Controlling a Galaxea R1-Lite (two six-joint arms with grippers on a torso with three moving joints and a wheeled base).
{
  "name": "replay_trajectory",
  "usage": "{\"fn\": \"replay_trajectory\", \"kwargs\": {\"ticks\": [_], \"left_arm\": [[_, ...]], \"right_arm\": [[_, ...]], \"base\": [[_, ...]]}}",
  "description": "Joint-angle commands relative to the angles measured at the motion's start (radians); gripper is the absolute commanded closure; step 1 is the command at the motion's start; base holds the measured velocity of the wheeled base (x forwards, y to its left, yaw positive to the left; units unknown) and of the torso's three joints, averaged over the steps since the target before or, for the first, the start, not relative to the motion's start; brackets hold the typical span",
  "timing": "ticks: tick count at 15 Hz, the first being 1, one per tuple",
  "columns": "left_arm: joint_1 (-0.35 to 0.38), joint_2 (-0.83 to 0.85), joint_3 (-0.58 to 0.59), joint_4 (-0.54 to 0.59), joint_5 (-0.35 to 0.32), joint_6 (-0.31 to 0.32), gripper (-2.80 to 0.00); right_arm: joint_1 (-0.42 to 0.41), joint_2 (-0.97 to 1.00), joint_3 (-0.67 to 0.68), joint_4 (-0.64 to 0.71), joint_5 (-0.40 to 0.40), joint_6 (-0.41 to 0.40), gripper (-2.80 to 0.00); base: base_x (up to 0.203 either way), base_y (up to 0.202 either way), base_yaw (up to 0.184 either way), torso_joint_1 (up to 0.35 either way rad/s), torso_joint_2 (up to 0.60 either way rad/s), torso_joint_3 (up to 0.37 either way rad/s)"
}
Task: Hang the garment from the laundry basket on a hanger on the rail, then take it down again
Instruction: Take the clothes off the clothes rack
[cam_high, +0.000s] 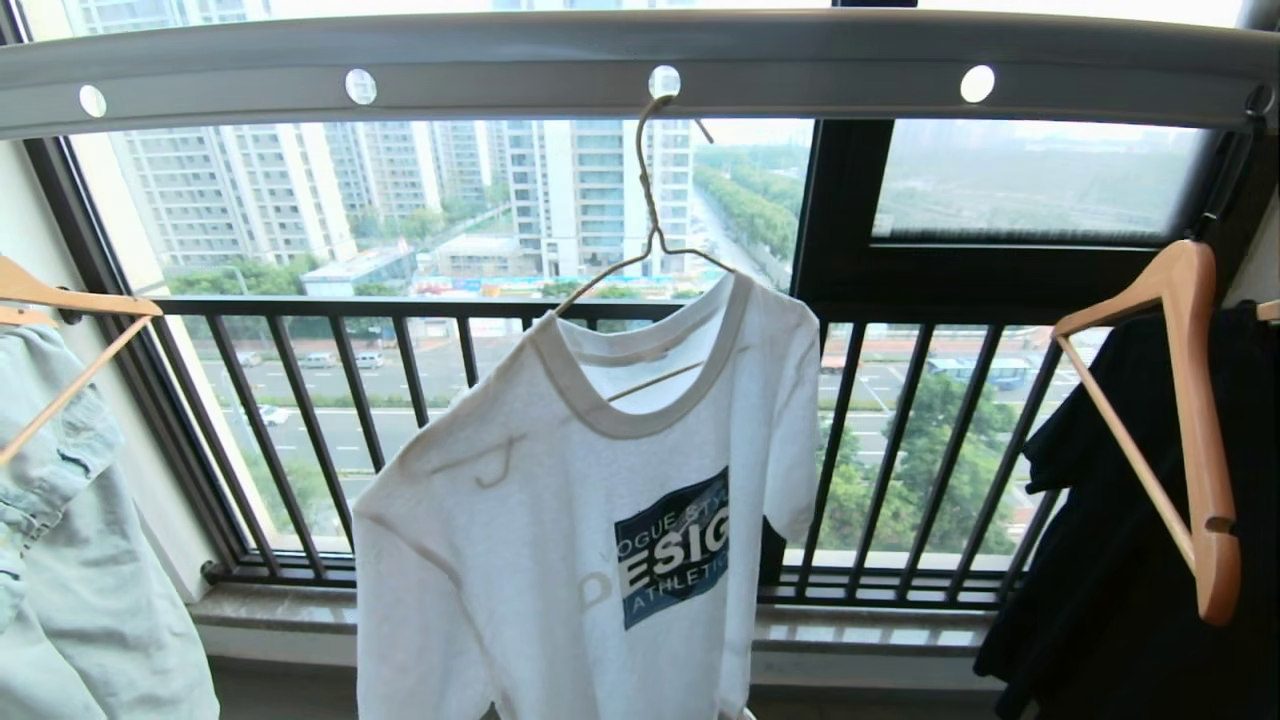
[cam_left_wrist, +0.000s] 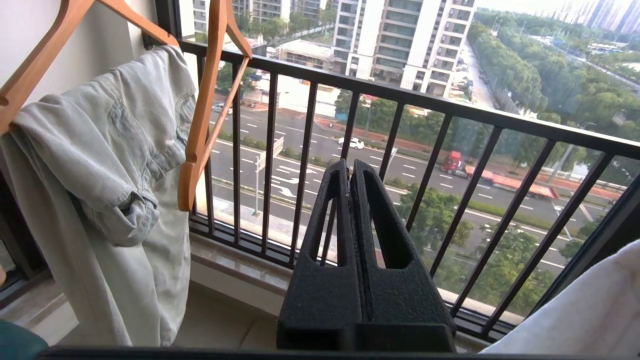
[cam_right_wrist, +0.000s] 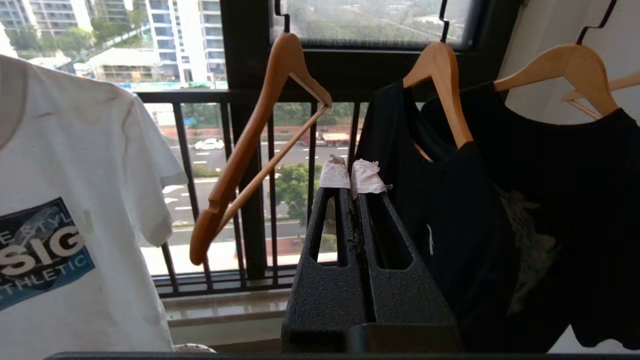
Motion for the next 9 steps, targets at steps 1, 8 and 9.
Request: {"fn": "replay_trajectory", "kwargs": {"ticks": [1,8,9], "left_arm": [[0.017,-0.12,0.113,-0.001,0.003,0.019,0.0],[0.031,-0.164,0.43,-0.343,0.09,0.186,0.0],[0.031,-0.164,0.49,-0.416,0.101,0.212,0.0]], "right_arm": [[-0.029,-0.125,0.086,0.036,-0.009,0.005,0.0],[-0.197,-0.106,0.215,0.04,-0.119,0.048,0.0],[-0.247,-0.12,0.235,0.039,-0.077,0.033,0.0]], "base": [[0.0,0.0,0.0,0.0,0.0,0.0],[0.0,0.0,0.0,0.0,0.0,0.0],[0.0,0.0,0.0,0.0,0.0,0.0]]}}
